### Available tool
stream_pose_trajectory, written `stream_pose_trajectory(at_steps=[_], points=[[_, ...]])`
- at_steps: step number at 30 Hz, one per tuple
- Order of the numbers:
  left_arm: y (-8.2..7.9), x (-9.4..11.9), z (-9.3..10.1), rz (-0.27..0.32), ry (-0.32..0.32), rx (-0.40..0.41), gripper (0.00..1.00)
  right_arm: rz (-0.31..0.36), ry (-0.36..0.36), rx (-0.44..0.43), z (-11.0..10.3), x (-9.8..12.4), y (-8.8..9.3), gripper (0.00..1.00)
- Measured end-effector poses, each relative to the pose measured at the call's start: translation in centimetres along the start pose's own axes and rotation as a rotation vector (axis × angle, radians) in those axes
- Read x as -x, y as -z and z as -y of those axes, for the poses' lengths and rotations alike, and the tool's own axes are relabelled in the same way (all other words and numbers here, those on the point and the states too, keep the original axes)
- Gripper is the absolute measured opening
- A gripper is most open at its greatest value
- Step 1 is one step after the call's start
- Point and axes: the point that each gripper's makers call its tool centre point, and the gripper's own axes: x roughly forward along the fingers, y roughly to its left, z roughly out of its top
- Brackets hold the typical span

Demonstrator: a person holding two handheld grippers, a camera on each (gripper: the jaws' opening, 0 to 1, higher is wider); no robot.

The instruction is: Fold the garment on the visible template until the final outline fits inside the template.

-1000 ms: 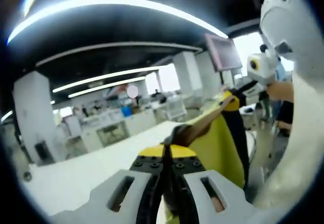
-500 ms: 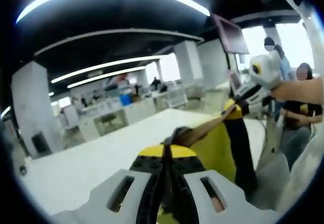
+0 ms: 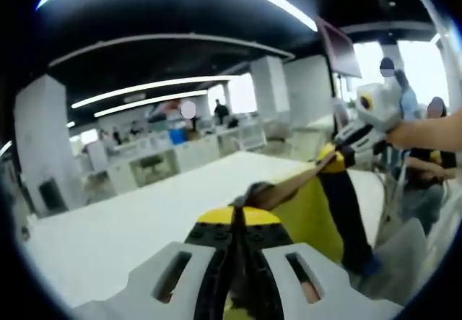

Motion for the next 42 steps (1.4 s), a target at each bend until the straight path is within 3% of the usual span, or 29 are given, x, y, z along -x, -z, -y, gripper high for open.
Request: stream_pose_trajectory(at_steps=[6, 18, 42], points=[[0.9, -1.6, -1.1, -0.01, 0.003, 0.02, 0.0, -0.015, -0.014, 0.002, 0.9, -1.5, 0.4, 0.03], [3.8, -5.4, -3.0, -0.056, 0.012, 0.047, 0.0, -0.057, -0.043, -0.06, 3.0, -5.5, 3.1, 0.03], [11.8, -13.3, -7.6, -0.183, 0.022, 0.112, 0.0, -0.175, -0.103, -0.087, 6.6, -14.8, 9.8, 0.03]])
